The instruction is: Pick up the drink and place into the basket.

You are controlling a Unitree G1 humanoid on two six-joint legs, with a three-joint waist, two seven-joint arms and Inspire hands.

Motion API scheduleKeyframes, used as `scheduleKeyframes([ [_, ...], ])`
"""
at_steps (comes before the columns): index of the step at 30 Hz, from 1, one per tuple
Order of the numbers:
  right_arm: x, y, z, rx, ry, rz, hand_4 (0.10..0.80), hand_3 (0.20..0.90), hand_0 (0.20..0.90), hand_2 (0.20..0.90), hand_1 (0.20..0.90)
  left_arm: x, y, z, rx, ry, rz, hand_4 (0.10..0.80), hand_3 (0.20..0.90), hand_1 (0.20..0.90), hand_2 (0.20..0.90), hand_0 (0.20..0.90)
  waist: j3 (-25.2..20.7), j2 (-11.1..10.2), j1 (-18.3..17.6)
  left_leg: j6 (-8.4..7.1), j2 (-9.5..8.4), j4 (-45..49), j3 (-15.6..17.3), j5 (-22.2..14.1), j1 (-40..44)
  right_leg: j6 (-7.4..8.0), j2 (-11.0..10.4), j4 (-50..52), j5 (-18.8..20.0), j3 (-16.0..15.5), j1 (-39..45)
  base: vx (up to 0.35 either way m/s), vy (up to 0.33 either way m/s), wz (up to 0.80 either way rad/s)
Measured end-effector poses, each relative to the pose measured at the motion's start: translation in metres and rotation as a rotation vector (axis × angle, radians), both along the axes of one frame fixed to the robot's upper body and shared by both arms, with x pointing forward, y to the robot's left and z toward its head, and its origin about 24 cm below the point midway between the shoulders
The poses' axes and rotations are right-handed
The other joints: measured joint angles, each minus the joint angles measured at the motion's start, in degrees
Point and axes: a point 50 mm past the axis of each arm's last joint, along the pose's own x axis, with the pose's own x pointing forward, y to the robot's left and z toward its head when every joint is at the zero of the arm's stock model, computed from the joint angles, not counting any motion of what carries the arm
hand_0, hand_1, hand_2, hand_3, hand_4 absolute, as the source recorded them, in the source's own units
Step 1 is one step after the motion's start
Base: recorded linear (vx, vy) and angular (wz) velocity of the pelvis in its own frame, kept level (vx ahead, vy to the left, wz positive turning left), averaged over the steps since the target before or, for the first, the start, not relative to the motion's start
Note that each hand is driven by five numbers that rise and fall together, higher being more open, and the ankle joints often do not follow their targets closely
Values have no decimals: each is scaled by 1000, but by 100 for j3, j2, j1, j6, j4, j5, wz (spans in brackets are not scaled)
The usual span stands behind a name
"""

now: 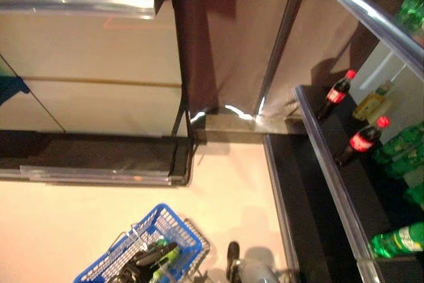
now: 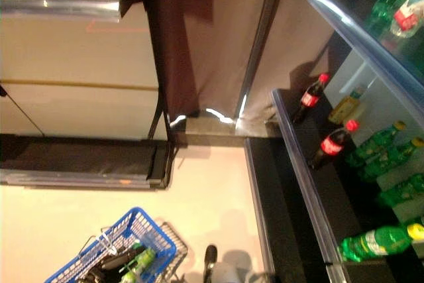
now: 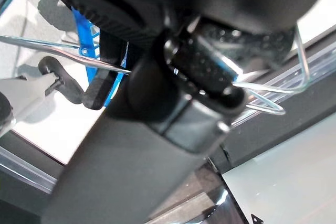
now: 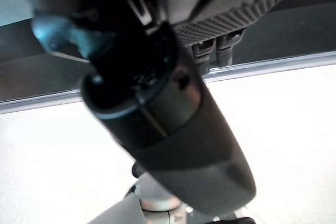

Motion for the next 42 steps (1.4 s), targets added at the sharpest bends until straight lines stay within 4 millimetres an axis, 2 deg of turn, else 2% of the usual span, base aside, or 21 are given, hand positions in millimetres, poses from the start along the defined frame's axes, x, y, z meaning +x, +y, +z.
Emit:
scheduleKeyframes([
  [2, 4, 0, 0, 0, -9, 3, 800, 900, 900, 900, 900, 0, -1, 0, 0, 2, -10, 100, 200, 300, 300, 300, -18, 48, -2, -52, 80, 30, 6, -54, 7, -95, 91, -57, -4, -18, 44, 93, -82, 2],
  [5, 28, 1, 3, 3, -81, 21, 800, 900, 900, 900, 900, 1, -5, -1, -12, 5, -12, 100, 200, 300, 300, 300, -4, 106, -13, -147, 236, 530, 7, -360, -50, -288, 260, -63, -150, -23, 180, 105, -175, -1],
  [6, 37, 5, 4, 11, -102, 25, 800, 900, 900, 900, 900, 3, -7, -1, -18, -1, 0, 100, 200, 300, 300, 300, -8, 26, -5, -408, 192, 1179, 5, -539, -348, -339, 298, -51, -226, 34, 175, 85, -256, 1],
  [7, 38, 8, 3, 19, -102, 25, 800, 900, 900, 900, 900, 11, -7, 0, -25, -23, 21, 100, 200, 300, 300, 300, 25, -97, 3, -505, 69, 2046, 6, -587, -768, -351, 202, -109, -238, 115, 189, 88, -218, -6],
  [9, 39, 8, 3, 18, -97, 28, 800, 900, 900, 900, 900, 23, -10, 3, -36, -69, 64, 100, 200, 300, 300, 300, 27, -279, 136, -884, -15, 3435, -18, -343, -1362, -369, 189, -213, -234, 399, 341, 105, -97, -36],
  [10, 40, 1, 5, -3, -96, 30, 800, 900, 900, 900, 900, 29, -16, 4, -45, -92, 39, 100, 200, 300, 300, 300, 61, -237, 230, -928, 0, 4258, -28, -128, -1640, -519, 193, -302, -158, 623, 566, 139, -30, -69],
  [11, 40, -3, 6, -16, -95, 37, 800, 900, 900, 900, 900, 32, -19, 5, -50, -110, 36, 100, 200, 300, 300, 300, 65, -216, 256, -893, 17, 4531, -44, -56, -1790, -536, 199, -324, -164, 718, 600, 198, 25, -94],
  [12, 42, -8, 8, -30, -97, 44, 800, 900, 900, 900, 900, 34, -22, 5, -56, -123, 24, 100, 200, 300, 300, 300, 38, -192, 318, -671, -13, 4334, 10, -188, -1854, -537, 201, -343, -169, 901, 594, 201, 82, -76],
  [13, 43, -10, 9, -35, -98, 45, 800, 900, 900, 900, 900, 34, -23, 6, -57, -129, 20, 100, 200, 300, 300, 300, 49, -179, 331, -616, -38, 4135, 8, -221, -1853, -538, 201, -346, -169, 975, 590, 191, 86, -90],
  [14, 49, -15, 11, -50, -100, 48, 800, 900, 900, 900, 900, 34, -23, 6, -57, -137, 19, 100, 200, 300, 300, 300, 87, -111, 321, -505, -120, 3058, -55, -256, -1805, -536, 227, -437, -166, 1154, 596, 124, 59, -58],
  [15, 48, -17, 12, -54, -93, 46, 800, 900, 900, 900, 900, 35, -24, 6, -58, -137, 19, 100, 200, 300, 300, 300, 86, -79, 314, -502, -121, 2733, -96, -254, -1777, -551, 232, -473, -156, 1176, 605, 178, 61, -68],
  [17, 35, -19, 10, -58, -48, 31, 800, 900, 900, 900, 900, 35, -23, 7, -59, -145, 19, 100, 200, 300, 300, 300, 135, 99, 313, -289, -48, 1270, -333, -27, -1647, -519, 358, -530, -120, 1237, 712, 303, 116, -48],
  [18, 30, -19, 9, -55, -36, 27, 800, 900, 900, 900, 900, 32, -22, 6, -59, -135, 22, 100, 200, 300, 300, 300, 111, 141, 335, -295, -45, 779, -403, 59, -1508, -493, 431, -536, -136, 1315, 715, 307, 151, -52],
  [21, 24, -14, 7, -42, -35, 29, 800, 900, 900, 900, 900, 21, -27, 2, -87, -120, 25, 100, 200, 300, 300, 300, 58, 198, 413, -268, -66, 560, -594, 306, -1348, -372, 571, -554, -205, 1741, 809, 277, 180, -78],
  [23, 24, -11, 6, -34, -40, 31, 800, 900, 900, 900, 900, 18, -30, 0, -98, -112, 29, 100, 200, 300, 300, 300, 61, 223, 453, -127, 3, 572, -532, 489, -1308, -335, 710, -299, -279, 1738, 785, 175, 134, -70],
  [24, 14, -2, 2, -11, -22, 25, 800, 900, 900, 900, 900, 21, -27, 2, -92, -109, 32, 100, 200, 300, 300, 300, 63, 71, 409, -74, -1, 497, -468, 639, -1133, -347, 678, -43, -646, 1746, 768, 156, 131, -43],
  [28, 0, -4, 1, -19, 6, 8, 800, 900, 900, 900, 900, 22, -31, 1, -107, -93, 14, 100, 200, 300, 300, 300, 75, 64, 241, -27, -4, 403, -357, 597, -981, -326, 649, -164, -680, 1788, 906, 274, 265, -18],
  [33, 7, -7, 2, -29, -5, 50, 800, 900, 900, 900, 900, 24, -34, 0, -112, -88, 3, 100, 200, 300, 300, 300, 193, 224, 318, 26, -18, 363, -298, 430, -716, -289, 646, -107, -724, 1740, 982, 167, 156, -33],
  [37, 37, -4, 6, -21, -97, 77, 800, 900, 900, 900, 900, 22, -28, 0, -93, -68, -1, 100, 200, 300, 300, 300, 209, 161, 314, 73, -8, 235, -15, 358, -473, -113, 587, -73, -835, 1479, 982, 78, 86, -49],
  [39, 49, -1, 7, -13, -120, 86, 800, 900, 900, 900, 900, 22, -23, 1, -80, -66, -10, 100, 200, 300, 300, 300, 191, 113, 342, 113, 40, 187, 320, 325, -411, -32, 313, 178, -996, 875, 863, 79, 82, -69],
  [42, 52, 1, 7, -4, -126, 92, 800, 900, 900, 900, 900, 21, -20, 1, -70, -61, -5, 100, 200, 300, 300, 300, 178, 60, 384, 106, 69, 172, 495, 297, -389, 169, -78, 775, -1187, 772, 625, 35, 17, -40],
])
